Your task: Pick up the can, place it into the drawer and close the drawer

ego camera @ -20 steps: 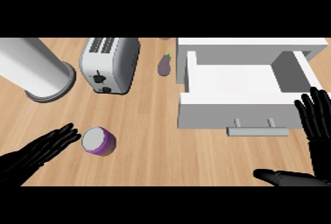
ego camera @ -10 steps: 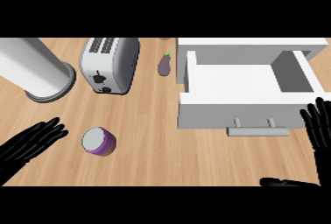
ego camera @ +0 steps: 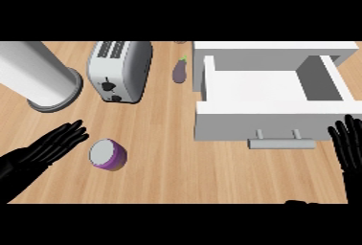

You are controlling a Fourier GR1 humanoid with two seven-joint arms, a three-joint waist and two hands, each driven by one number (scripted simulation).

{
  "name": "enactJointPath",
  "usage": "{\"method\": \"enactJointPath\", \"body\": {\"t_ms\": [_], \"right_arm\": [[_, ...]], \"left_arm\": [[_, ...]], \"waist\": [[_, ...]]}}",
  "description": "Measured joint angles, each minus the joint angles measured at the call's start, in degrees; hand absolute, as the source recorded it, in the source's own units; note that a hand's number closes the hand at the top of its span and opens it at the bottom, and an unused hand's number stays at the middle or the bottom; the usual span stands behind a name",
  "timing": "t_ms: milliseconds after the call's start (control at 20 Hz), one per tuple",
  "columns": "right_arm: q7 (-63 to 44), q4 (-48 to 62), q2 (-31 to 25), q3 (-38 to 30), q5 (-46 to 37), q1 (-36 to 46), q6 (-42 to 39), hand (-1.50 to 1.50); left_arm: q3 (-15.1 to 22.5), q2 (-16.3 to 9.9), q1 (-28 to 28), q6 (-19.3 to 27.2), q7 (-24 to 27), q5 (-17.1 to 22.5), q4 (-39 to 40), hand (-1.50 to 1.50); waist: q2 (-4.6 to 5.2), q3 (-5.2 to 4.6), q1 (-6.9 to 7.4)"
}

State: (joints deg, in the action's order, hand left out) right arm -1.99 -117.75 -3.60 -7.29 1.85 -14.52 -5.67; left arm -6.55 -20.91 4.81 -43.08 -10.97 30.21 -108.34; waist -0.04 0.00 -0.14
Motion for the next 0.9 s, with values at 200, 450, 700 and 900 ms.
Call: {"method": "enactJointPath", "body": {"t_ms": [200,450,700,900], "right_arm": [[-0.37,-1.09,-0.11,-0.84,0.65,-0.73,-0.97,-1.5],[-1.21,-0.03,-0.75,-2.34,1.23,1.01,-1.69,-1.5],[-1.65,-1.16,-0.9,-3.74,1.98,0.28,-2.79,-1.5],[-0.51,-0.25,-0.04,-3.42,1.08,0.49,-3.17,-1.5]], "left_arm": [[0.38,3.19,-1.25,-1.34,2.9,-5.8,3.7,-1.5],[-0.38,5.53,-2.87,-3.7,8.71,-13.04,10.05,-1.5],[-0.45,7.55,-3.31,-4.05,13.81,-19.17,14.37,-1.5],[-1.39,7.7,-4.23,-4.1,17.52,-22.64,18.29,-1.5]], "waist": [[0.02,-0.01,-0.04],[0.03,-0.01,-0.01],[0.01,-0.01,-0.03],[0.02,-0.01,-0.02]]}}
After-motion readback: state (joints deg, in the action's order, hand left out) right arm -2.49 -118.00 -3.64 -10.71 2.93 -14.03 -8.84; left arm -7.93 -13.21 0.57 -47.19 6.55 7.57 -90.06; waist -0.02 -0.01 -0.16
